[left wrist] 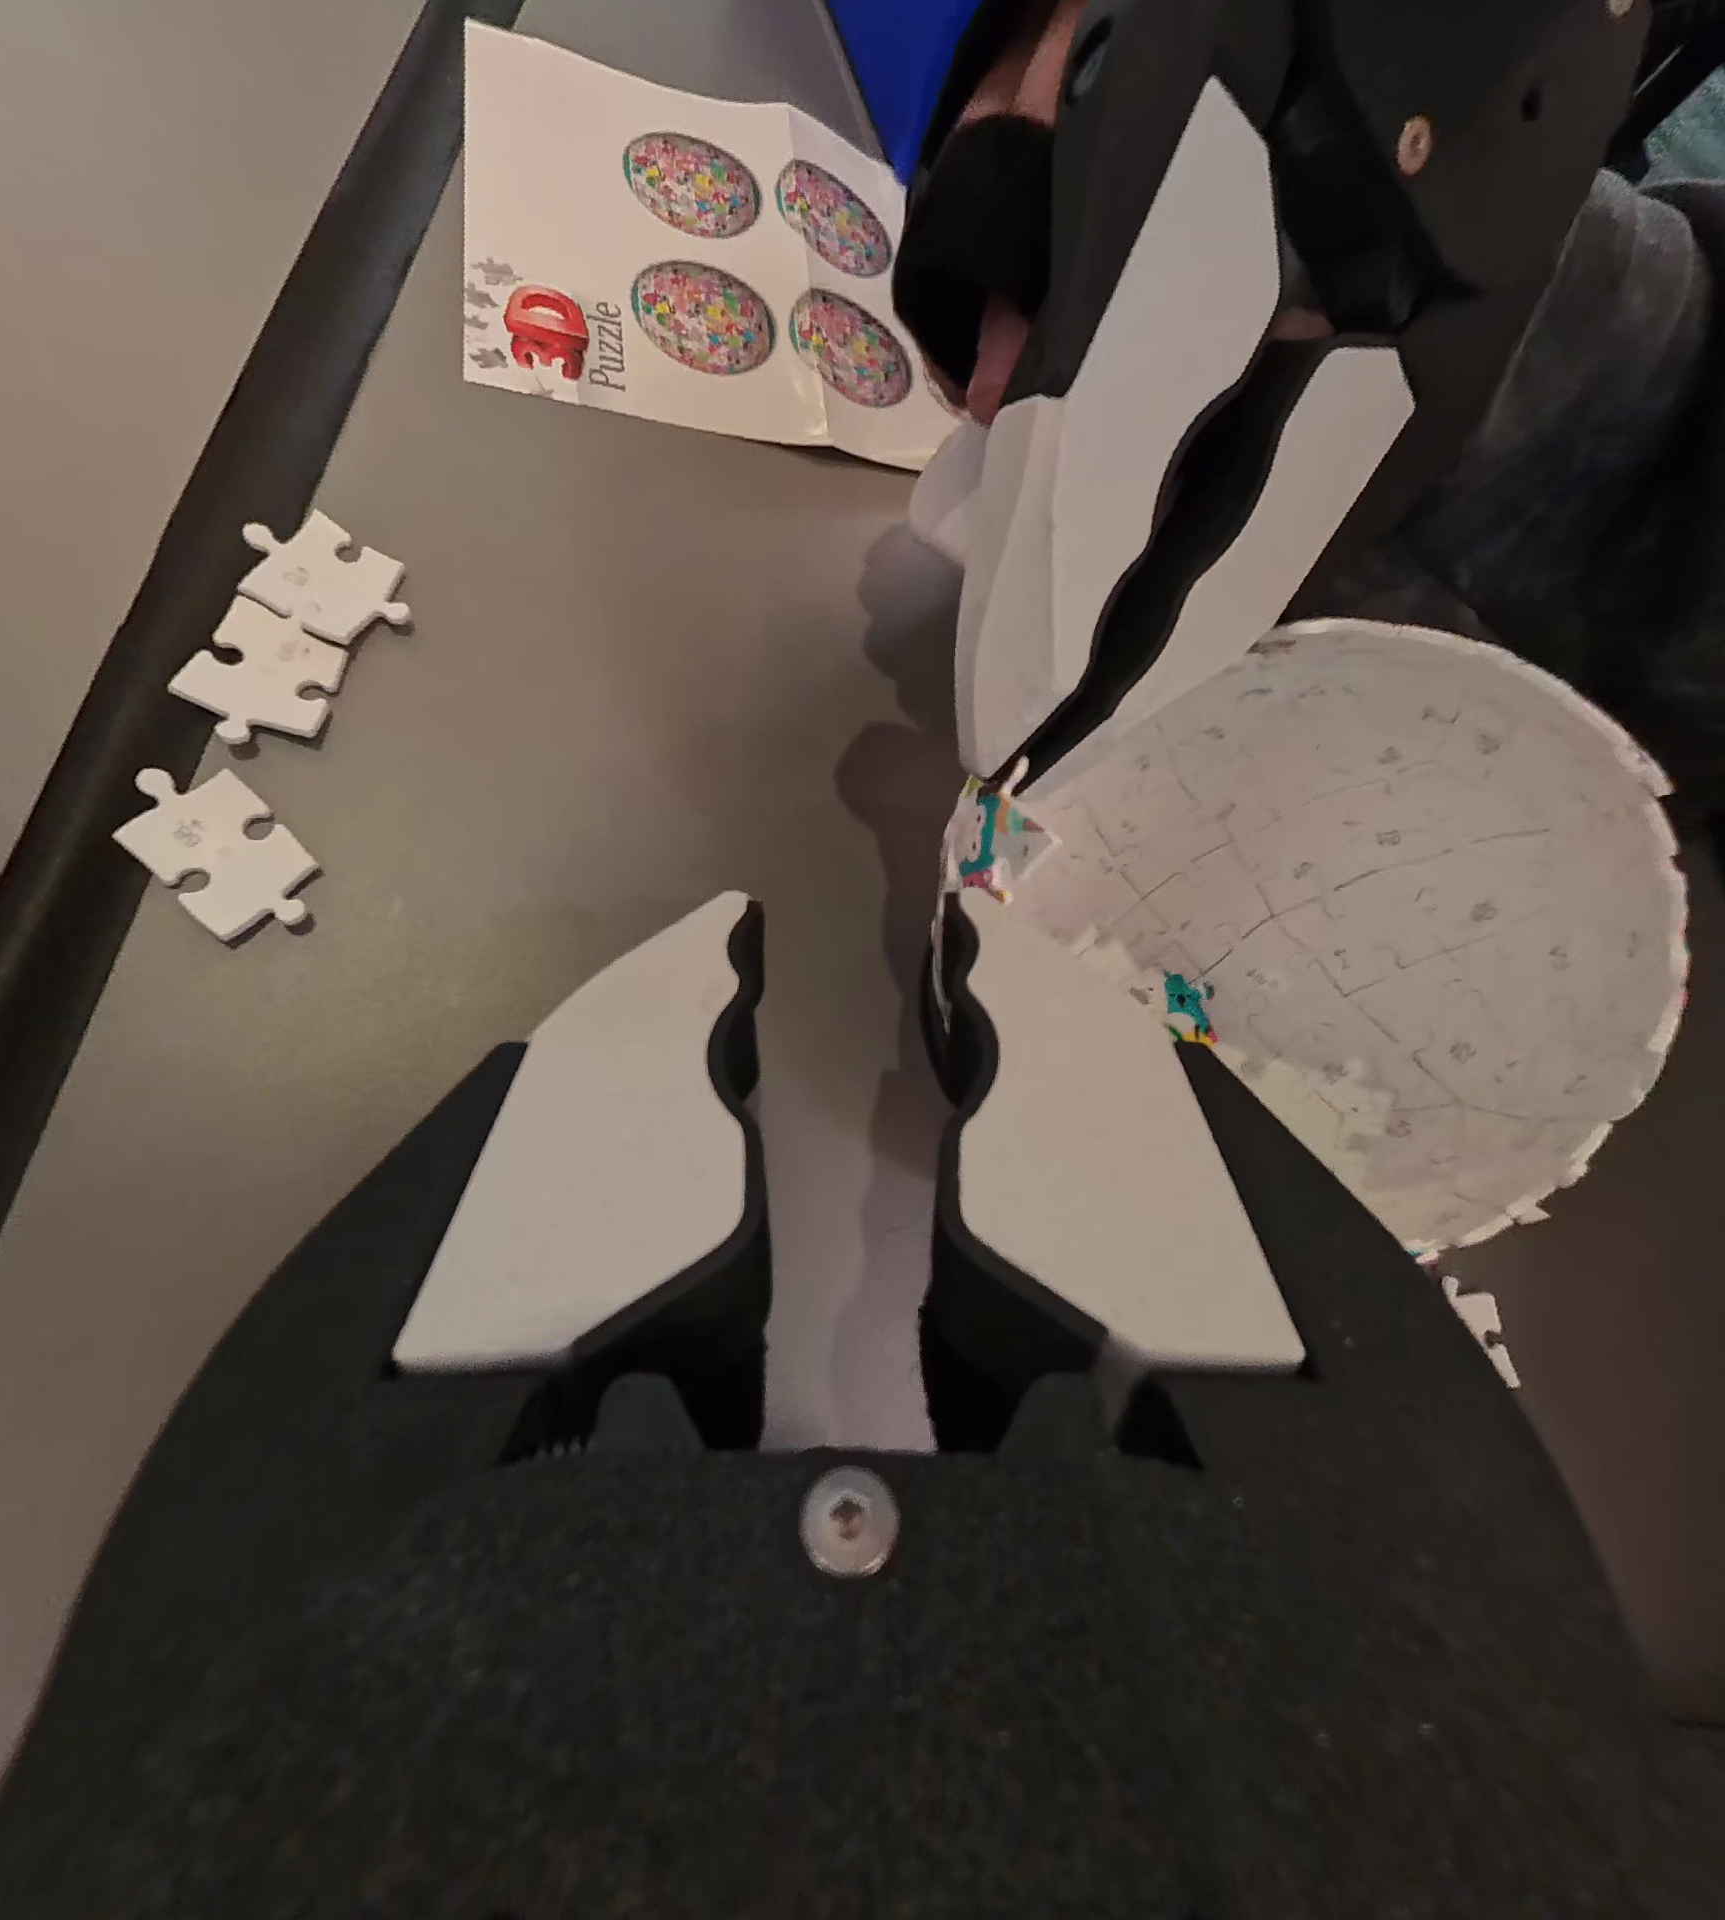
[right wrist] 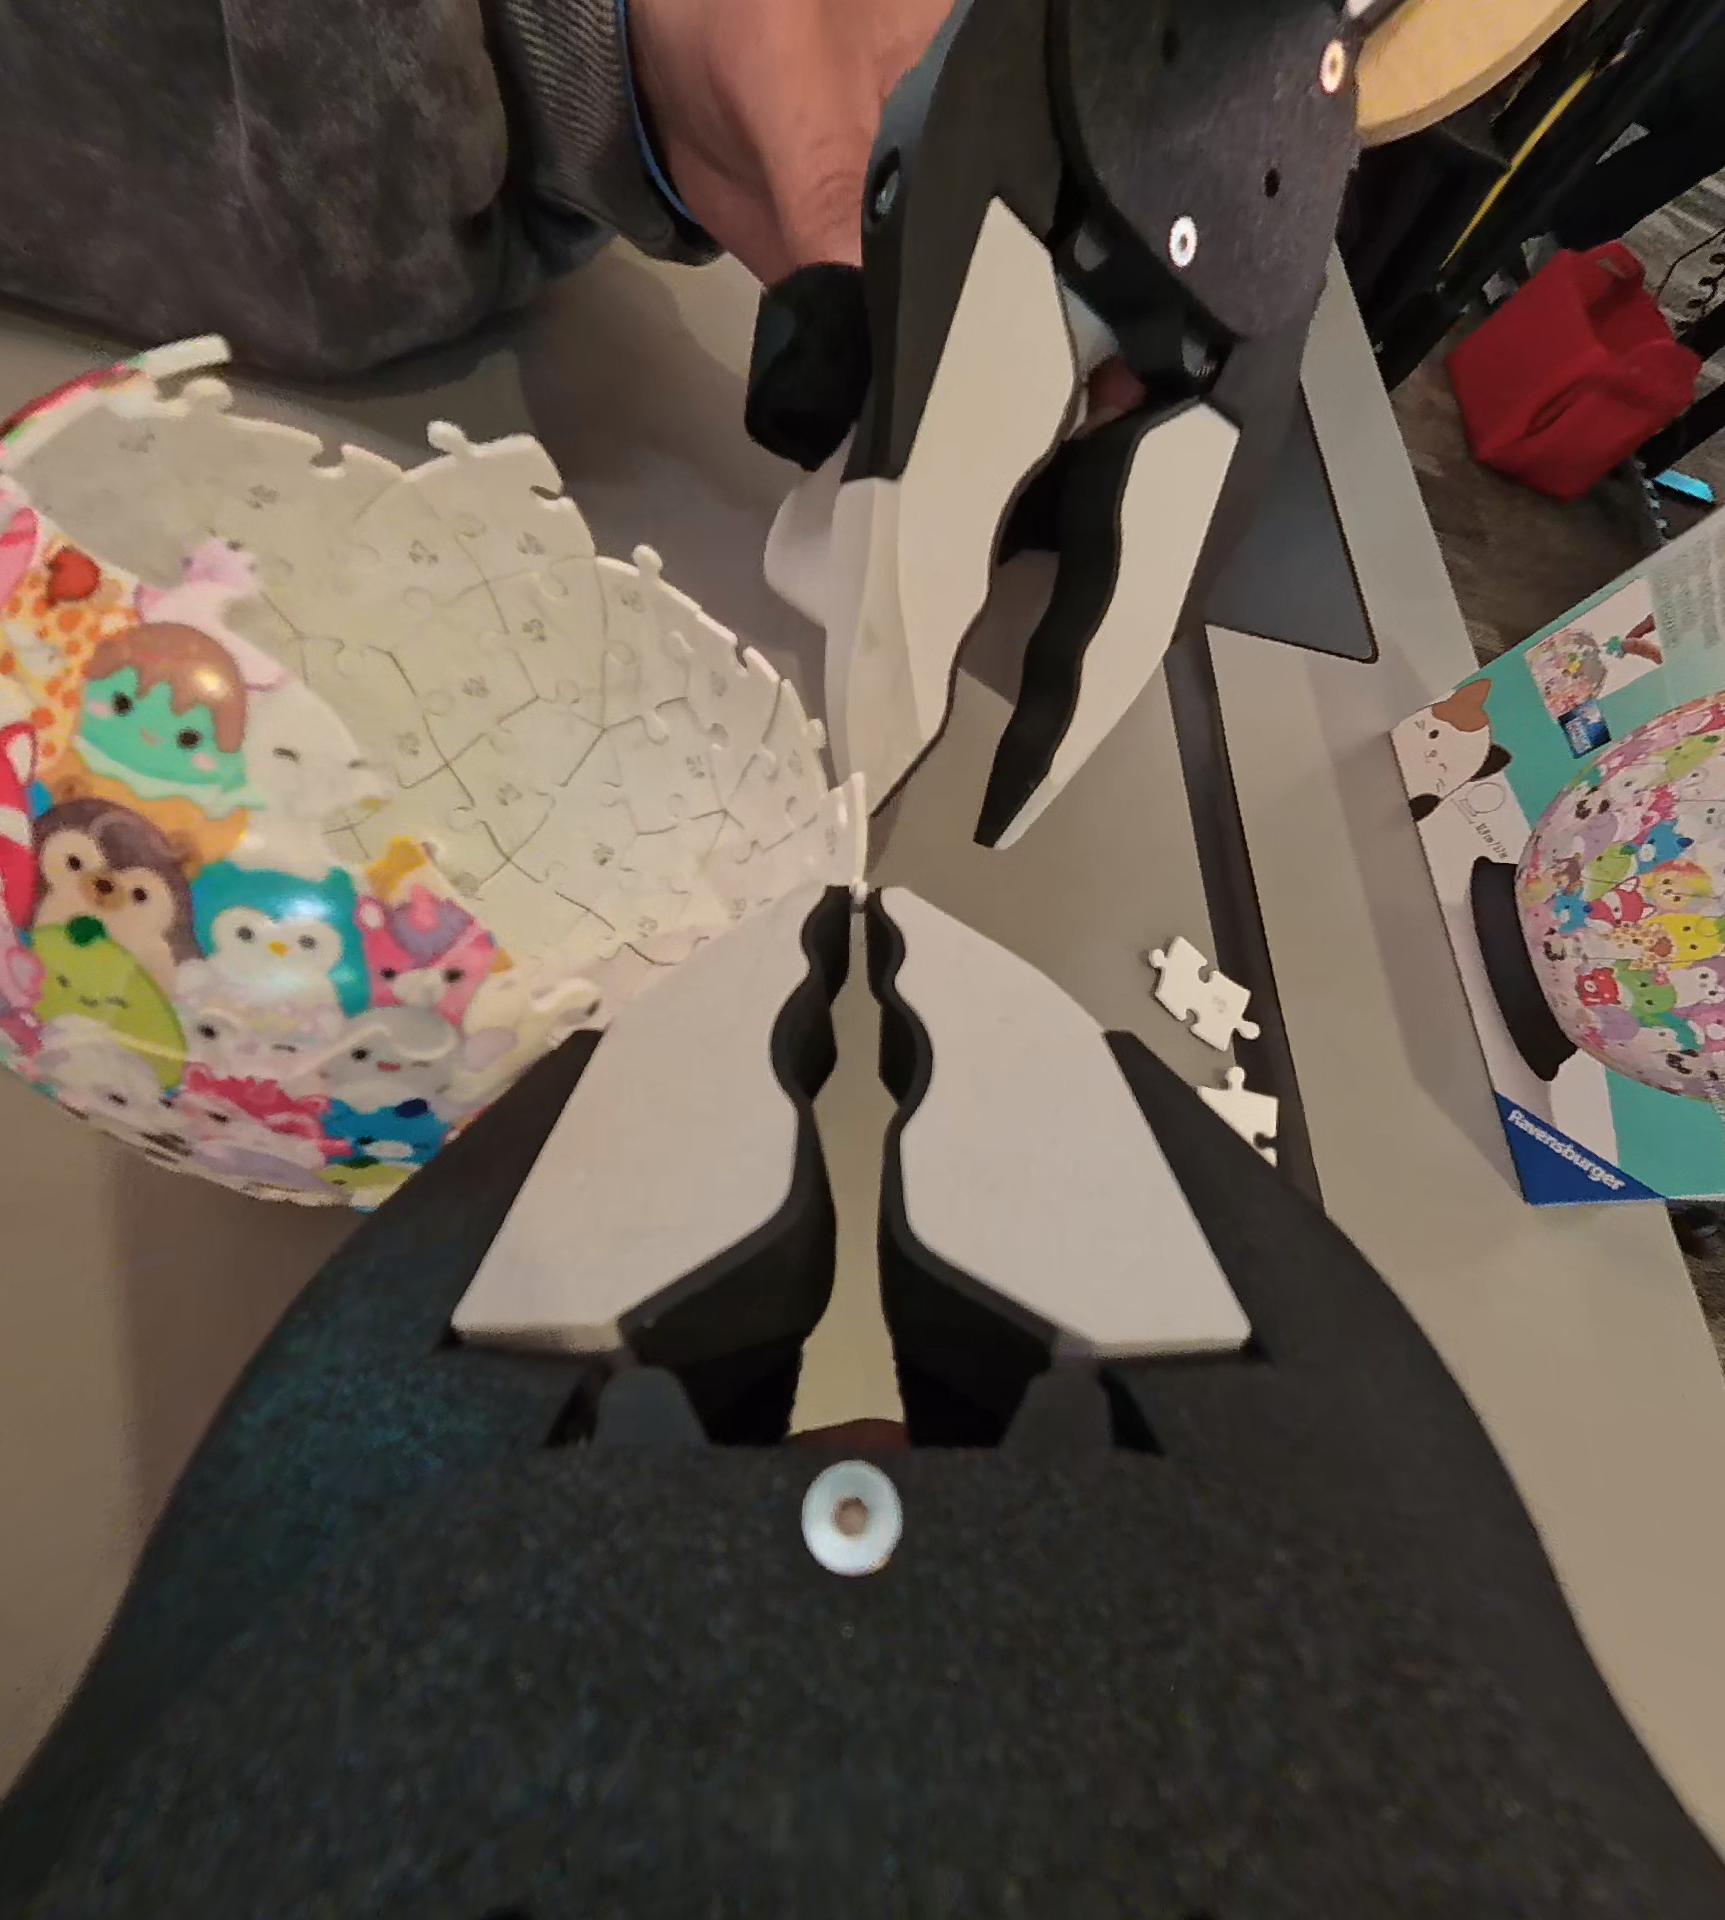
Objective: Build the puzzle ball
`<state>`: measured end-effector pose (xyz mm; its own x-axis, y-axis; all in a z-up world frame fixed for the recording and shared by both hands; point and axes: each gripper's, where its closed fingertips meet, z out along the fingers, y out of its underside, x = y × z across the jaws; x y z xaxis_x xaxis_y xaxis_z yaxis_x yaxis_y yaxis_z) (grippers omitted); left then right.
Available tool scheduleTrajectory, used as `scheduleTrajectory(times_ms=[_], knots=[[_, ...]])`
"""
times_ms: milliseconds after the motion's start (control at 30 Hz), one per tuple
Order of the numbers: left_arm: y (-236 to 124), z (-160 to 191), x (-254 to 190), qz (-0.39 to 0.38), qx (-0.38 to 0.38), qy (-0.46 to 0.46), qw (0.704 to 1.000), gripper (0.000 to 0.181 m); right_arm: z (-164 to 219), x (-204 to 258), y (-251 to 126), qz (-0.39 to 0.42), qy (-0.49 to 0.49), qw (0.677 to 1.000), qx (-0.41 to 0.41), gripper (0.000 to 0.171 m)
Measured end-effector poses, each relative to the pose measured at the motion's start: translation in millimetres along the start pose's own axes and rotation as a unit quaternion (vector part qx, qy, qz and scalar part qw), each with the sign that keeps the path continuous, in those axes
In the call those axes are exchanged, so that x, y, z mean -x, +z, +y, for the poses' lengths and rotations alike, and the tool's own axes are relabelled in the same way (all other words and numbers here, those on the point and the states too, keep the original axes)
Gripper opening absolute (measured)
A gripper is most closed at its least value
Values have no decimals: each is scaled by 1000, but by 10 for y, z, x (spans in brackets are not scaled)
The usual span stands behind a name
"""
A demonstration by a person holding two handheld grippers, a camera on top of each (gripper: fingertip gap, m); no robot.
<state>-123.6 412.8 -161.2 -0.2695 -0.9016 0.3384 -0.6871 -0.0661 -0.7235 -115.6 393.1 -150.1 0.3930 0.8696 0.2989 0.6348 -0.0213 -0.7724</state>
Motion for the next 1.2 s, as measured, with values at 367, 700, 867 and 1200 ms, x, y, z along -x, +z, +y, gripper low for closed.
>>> scheduleTrajectory(times_ms=[367, 700, 867, 1200], knots=[[-69, -98, -67, 9, -27, 16, 999, 35, 11, -26, -9, 2, 10, 1000, -6, 3], [46, -46, -171, 5, 17, 55, 998, 27, 8, -21, -9, 3, 10, 1000, 1, 3], [64, -40, -198, 2, 23, 75, 997, 2, 13, -12, -8, -3, 21, 1000, 1, 5], [49, -77, -213, -27, 22, 108, 994, 2, -8, -15, -29, -5, 22, 1000, -2, 4]])
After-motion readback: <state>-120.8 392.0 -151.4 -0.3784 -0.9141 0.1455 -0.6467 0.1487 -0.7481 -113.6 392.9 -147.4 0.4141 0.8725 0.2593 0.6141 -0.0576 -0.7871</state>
